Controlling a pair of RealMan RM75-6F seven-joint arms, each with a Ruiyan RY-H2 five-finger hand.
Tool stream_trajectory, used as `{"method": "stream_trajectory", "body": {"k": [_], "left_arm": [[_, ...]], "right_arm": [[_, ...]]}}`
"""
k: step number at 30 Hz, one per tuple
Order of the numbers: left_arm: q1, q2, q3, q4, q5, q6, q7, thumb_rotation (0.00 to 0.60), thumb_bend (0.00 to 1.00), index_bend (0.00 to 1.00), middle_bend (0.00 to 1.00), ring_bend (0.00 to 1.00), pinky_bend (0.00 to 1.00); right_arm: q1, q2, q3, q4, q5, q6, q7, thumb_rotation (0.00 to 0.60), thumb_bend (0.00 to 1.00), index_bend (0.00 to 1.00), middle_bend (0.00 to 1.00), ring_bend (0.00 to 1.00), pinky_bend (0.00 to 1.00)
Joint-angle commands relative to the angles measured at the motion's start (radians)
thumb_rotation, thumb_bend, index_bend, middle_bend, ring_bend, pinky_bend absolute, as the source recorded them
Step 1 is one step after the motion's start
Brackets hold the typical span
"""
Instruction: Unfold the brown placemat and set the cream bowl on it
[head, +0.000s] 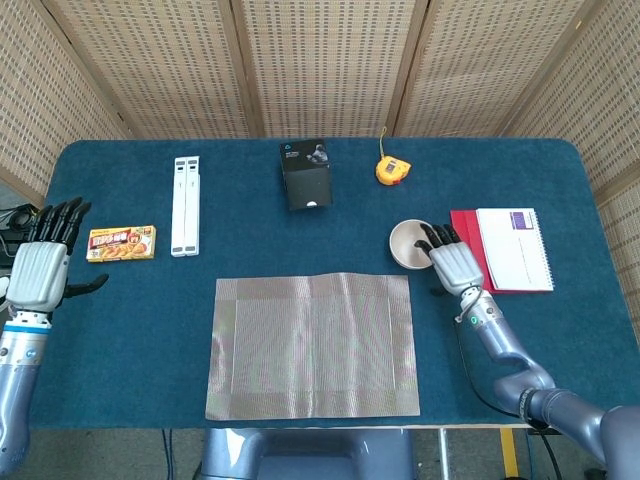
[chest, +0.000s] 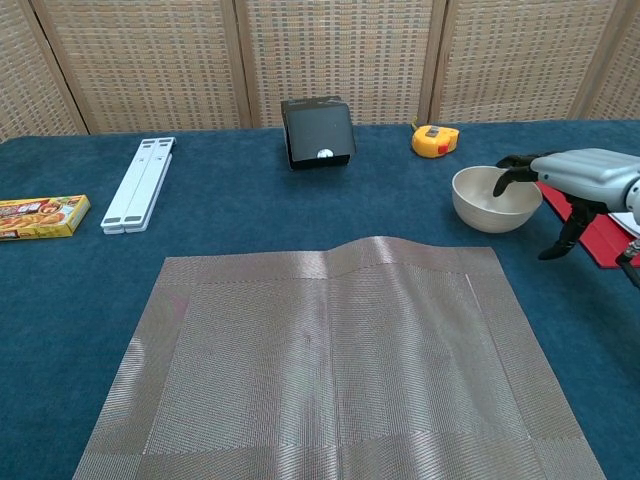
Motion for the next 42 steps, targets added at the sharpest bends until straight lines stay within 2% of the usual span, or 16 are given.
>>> {"method": "stream_trajectory", "body": {"k": [1, 4, 10, 15, 23, 32, 37, 38, 42], "left_arm": [[0.002, 0.0, -0.004, 0.002, 0.002, -0.005, -0.005, 0.6, 0.0, 0.0, 0.0, 0.0, 0.0], [0.004, 0.0, -0.009, 0.004, 0.004, -0.011, -0.01, 0.6, 0.0, 0.0, 0.0, 0.0, 0.0], [0.007, -0.001, -0.017, 0.008, 0.005, -0.019, -0.017, 0.6, 0.0, 0.0, 0.0, 0.0, 0.0], [0.006, -0.007, -0.021, 0.012, 0.005, -0.034, -0.012, 0.6, 0.0, 0.0, 0.0, 0.0, 0.0], [0.009, -0.009, -0.028, 0.012, 0.006, -0.046, -0.011, 0.6, 0.0, 0.0, 0.0, 0.0, 0.0], [0.01, -0.006, -0.032, 0.008, 0.016, -0.054, -0.022, 0.6, 0.0, 0.0, 0.0, 0.0, 0.0], [0.012, -0.001, -0.034, 0.003, 0.022, -0.057, -0.031, 0.6, 0.0, 0.0, 0.0, 0.0, 0.0], [0.013, 0.0, -0.035, 0.001, 0.024, -0.057, -0.034, 0.6, 0.0, 0.0, 0.0, 0.0, 0.0], [0.014, 0.005, -0.034, -0.002, 0.028, -0.063, -0.041, 0.6, 0.0, 0.0, 0.0, 0.0, 0.0]], "right_arm": [[0.021, -0.038, -0.005, 0.053, -0.022, 0.012, 0.041, 0.6, 0.33, 0.36, 0.0, 0.0, 0.0], [0.036, -0.067, -0.013, 0.105, -0.038, 0.014, 0.073, 0.6, 0.45, 0.42, 0.0, 0.0, 0.0], [0.053, -0.103, -0.021, 0.172, -0.052, 0.021, 0.117, 0.6, 0.6, 0.57, 0.0, 0.0, 0.0], [0.055, -0.124, -0.034, 0.216, -0.08, 0.062, 0.179, 0.6, 0.64, 0.69, 0.0, 0.0, 0.0], [0.043, -0.12, -0.061, 0.224, -0.132, 0.156, 0.274, 0.6, 0.64, 0.7, 0.0, 0.0, 0.0], [0.038, -0.025, -0.092, 0.073, -0.224, 0.3, 0.331, 0.6, 0.64, 0.71, 0.0, 0.0, 0.0], [0.05, 0.05, -0.122, -0.082, -0.299, 0.358, 0.348, 0.6, 0.64, 0.71, 0.0, 0.0, 0.0], [0.067, 0.069, -0.148, -0.153, -0.353, 0.369, 0.358, 0.6, 0.64, 0.71, 0.0, 0.0, 0.0], [0.101, 0.12, -0.188, -0.275, -0.41, 0.332, 0.333, 0.6, 0.64, 0.71, 0.0, 0.0, 0.0]]}}
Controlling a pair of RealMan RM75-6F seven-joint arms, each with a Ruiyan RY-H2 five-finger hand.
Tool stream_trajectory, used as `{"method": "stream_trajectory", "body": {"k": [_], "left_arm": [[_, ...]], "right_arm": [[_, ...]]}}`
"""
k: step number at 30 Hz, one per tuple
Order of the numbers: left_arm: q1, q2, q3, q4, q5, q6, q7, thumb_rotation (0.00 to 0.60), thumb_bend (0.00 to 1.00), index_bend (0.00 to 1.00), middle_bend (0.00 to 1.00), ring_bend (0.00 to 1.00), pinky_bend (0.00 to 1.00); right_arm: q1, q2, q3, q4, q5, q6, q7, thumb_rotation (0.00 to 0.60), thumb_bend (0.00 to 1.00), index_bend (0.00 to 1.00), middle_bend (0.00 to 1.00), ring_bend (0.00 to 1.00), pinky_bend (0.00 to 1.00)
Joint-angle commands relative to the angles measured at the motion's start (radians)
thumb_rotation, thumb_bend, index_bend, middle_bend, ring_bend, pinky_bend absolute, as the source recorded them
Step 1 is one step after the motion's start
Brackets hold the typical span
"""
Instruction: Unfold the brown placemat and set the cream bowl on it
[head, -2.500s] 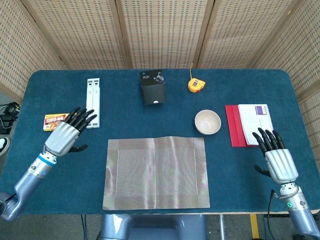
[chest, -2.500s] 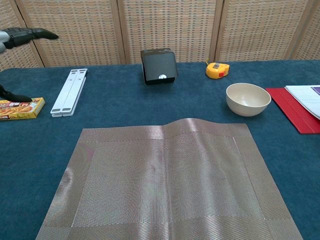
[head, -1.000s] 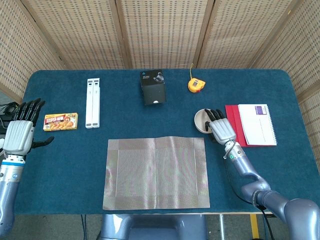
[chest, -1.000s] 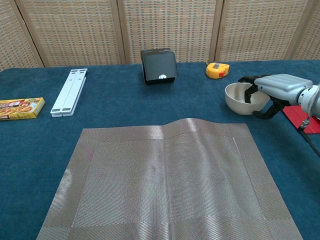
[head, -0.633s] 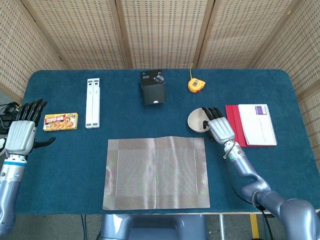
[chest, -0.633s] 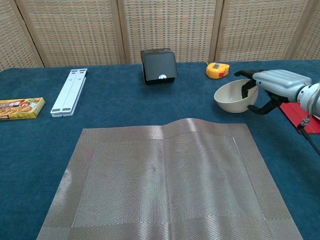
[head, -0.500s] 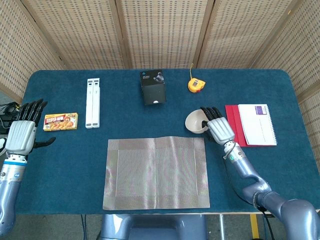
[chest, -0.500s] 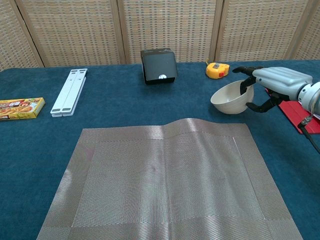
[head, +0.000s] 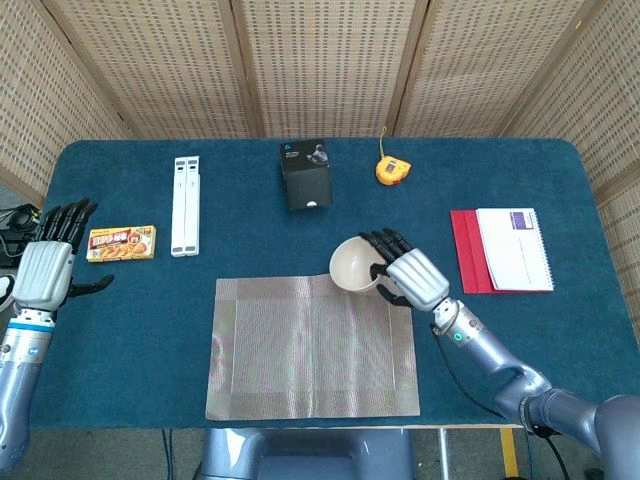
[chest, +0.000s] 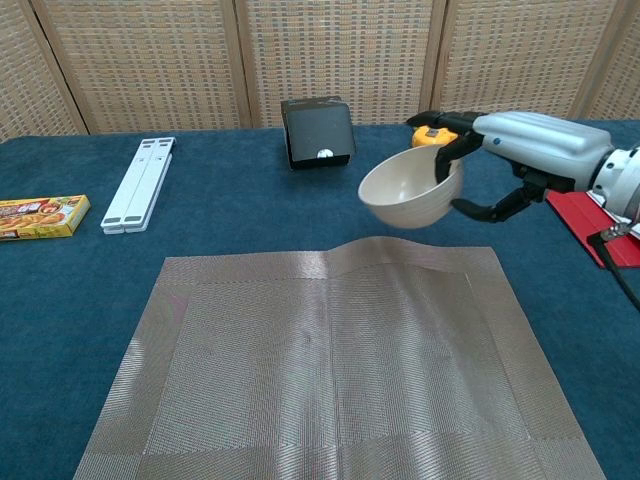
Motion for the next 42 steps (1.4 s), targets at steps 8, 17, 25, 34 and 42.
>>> {"method": "stream_trajectory", "body": {"k": [8, 17, 25, 34, 42], "left_arm": [[0.002, 0.004, -0.001, -0.003, 0.006, -0.007, -0.001, 0.6, 0.0, 0.0, 0.0, 0.0, 0.0], [0.004, 0.008, -0.004, -0.006, 0.001, -0.016, -0.002, 0.6, 0.0, 0.0, 0.0, 0.0, 0.0], [0.003, 0.01, -0.005, -0.006, 0.001, -0.026, -0.004, 0.6, 0.0, 0.0, 0.0, 0.0, 0.0], [0.003, 0.009, -0.005, -0.008, 0.001, -0.029, 0.001, 0.6, 0.0, 0.0, 0.0, 0.0, 0.0], [0.002, 0.007, -0.005, -0.007, 0.002, -0.034, 0.006, 0.6, 0.0, 0.0, 0.0, 0.0, 0.0]], "right_arm": [[0.121, 0.039, -0.057, -0.287, -0.116, -0.121, -0.089, 0.6, 0.64, 0.71, 0.0, 0.0, 0.0], [0.177, -0.041, -0.046, -0.269, -0.088, -0.228, -0.162, 0.6, 0.64, 0.71, 0.0, 0.0, 0.0], [0.178, -0.056, -0.06, -0.227, -0.069, -0.238, -0.165, 0.6, 0.63, 0.7, 0.0, 0.0, 0.0], [0.165, -0.041, -0.091, -0.203, -0.054, -0.251, -0.185, 0.6, 0.57, 0.57, 0.0, 0.0, 0.0], [0.143, 0.035, -0.129, -0.212, -0.094, -0.202, -0.246, 0.6, 0.01, 0.12, 0.0, 0.0, 0.0]]}}
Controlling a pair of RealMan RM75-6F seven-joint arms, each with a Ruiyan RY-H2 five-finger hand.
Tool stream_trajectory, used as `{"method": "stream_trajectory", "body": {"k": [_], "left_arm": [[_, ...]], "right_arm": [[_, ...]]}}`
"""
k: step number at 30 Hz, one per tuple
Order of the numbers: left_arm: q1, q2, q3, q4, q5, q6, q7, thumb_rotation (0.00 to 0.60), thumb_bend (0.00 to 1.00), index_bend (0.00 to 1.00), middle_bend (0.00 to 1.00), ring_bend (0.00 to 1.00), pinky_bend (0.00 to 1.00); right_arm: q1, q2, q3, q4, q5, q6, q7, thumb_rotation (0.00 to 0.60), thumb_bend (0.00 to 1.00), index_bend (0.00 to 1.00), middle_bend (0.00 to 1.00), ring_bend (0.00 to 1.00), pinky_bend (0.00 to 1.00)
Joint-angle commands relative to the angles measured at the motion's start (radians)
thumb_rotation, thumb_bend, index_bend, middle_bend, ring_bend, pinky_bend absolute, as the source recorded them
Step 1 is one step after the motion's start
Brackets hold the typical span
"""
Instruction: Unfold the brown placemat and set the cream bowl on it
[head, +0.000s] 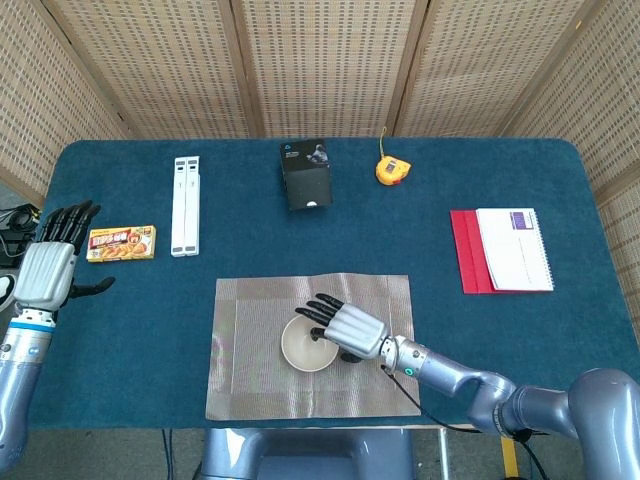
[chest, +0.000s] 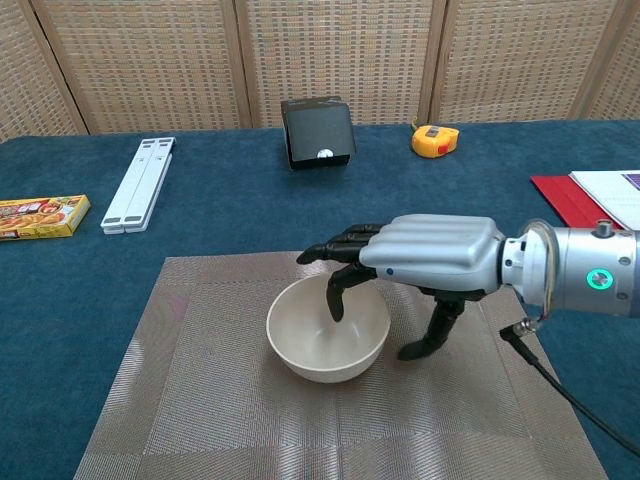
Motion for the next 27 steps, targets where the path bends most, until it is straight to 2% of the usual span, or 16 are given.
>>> {"method": "stream_trajectory", "body": {"k": [1, 6, 10, 15, 19, 23, 27], "left_arm": [[0.0, 0.0, 0.001, -0.001, 0.002, 0.0, 0.001, 0.6, 0.0, 0.0, 0.0, 0.0, 0.0], [0.005, 0.001, 0.002, -0.006, 0.009, 0.011, 0.005, 0.6, 0.0, 0.0, 0.0, 0.0, 0.0], [0.018, 0.002, 0.003, -0.011, 0.015, 0.038, 0.016, 0.6, 0.0, 0.0, 0.0, 0.0, 0.0], [0.049, 0.007, 0.016, -0.025, 0.029, 0.083, 0.027, 0.6, 0.0, 0.0, 0.0, 0.0, 0.0], [0.082, 0.01, 0.034, -0.038, 0.042, 0.123, 0.04, 0.6, 0.0, 0.0, 0.0, 0.0, 0.0], [0.119, 0.015, 0.057, -0.05, 0.062, 0.164, 0.045, 0.6, 0.0, 0.0, 0.0, 0.0, 0.0], [0.161, 0.027, 0.085, -0.071, 0.084, 0.204, 0.04, 0.6, 0.0, 0.0, 0.0, 0.0, 0.0]], "right_arm": [[-0.02, 0.053, -0.029, -0.006, -0.04, 0.046, -0.054, 0.6, 0.0, 0.08, 0.0, 0.0, 0.0], [-0.064, 0.147, -0.06, -0.047, -0.068, 0.118, -0.113, 0.6, 0.0, 0.0, 0.0, 0.0, 0.0], [-0.132, 0.244, -0.074, -0.057, -0.084, 0.213, -0.242, 0.6, 0.0, 0.0, 0.0, 0.0, 0.0], [-0.278, 0.335, -0.058, -0.05, 0.006, 0.355, -0.339, 0.6, 0.0, 0.0, 0.0, 0.0, 0.0], [-0.394, 0.345, -0.02, -0.025, 0.116, 0.457, -0.339, 0.6, 0.0, 0.0, 0.0, 0.0, 0.0], [-0.497, 0.311, 0.028, 0.01, 0.23, 0.537, -0.298, 0.6, 0.0, 0.0, 0.0, 0.0, 0.0], [-0.57, 0.271, 0.048, 0.03, 0.279, 0.595, -0.277, 0.6, 0.0, 0.0, 0.0, 0.0, 0.0]]}}
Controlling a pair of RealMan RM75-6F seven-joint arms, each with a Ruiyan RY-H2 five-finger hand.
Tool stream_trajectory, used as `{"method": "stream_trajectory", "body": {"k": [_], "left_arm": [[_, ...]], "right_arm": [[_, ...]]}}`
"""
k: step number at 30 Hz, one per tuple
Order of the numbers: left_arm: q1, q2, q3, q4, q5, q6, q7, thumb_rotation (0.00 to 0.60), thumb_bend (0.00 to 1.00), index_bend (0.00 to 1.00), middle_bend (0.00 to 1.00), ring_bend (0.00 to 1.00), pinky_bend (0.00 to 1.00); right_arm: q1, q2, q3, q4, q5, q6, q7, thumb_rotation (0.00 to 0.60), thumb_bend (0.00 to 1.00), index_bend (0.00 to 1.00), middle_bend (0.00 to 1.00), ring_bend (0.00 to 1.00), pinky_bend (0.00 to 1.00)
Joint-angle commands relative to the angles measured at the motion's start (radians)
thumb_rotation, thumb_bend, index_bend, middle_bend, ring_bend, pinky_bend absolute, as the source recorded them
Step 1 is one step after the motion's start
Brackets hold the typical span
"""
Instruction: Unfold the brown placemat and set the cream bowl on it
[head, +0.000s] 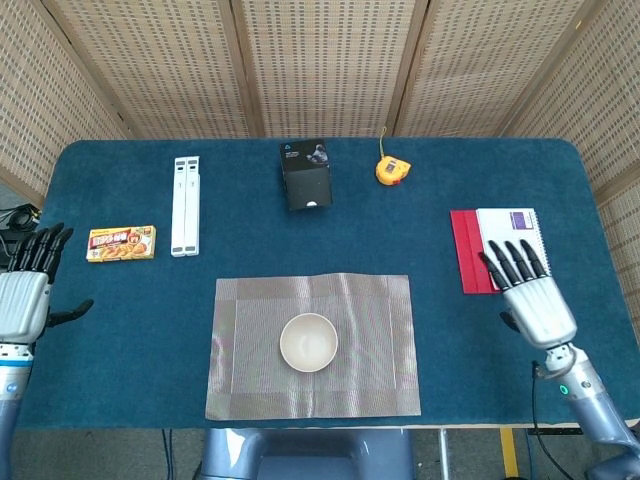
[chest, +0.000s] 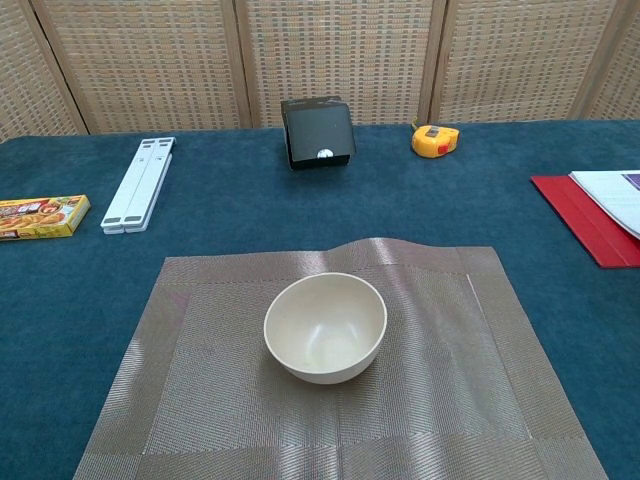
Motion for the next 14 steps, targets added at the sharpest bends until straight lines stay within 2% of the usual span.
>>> {"method": "stream_trajectory", "body": {"k": [1, 7, 14], "left_arm": [[0.032, 0.013, 0.023, -0.022, 0.016, 0.025, -0.006, 0.6, 0.0, 0.0, 0.0, 0.0, 0.0], [0.083, 0.046, 0.068, -0.066, 0.033, 0.047, 0.029, 0.6, 0.0, 0.0, 0.0, 0.0, 0.0], [0.111, 0.05, 0.089, -0.067, 0.09, 0.081, 0.015, 0.6, 0.0, 0.0, 0.0, 0.0, 0.0]], "right_arm": [[-0.08, -0.04, 0.031, 0.027, 0.047, 0.061, 0.032, 0.6, 0.0, 0.0, 0.0, 0.0, 0.0], [-0.167, -0.049, 0.018, 0.012, 0.014, 0.154, 0.063, 0.6, 0.0, 0.0, 0.0, 0.0, 0.0], [-0.211, -0.036, 0.017, -0.019, -0.02, 0.188, 0.052, 0.6, 0.0, 0.0, 0.0, 0.0, 0.0]]}}
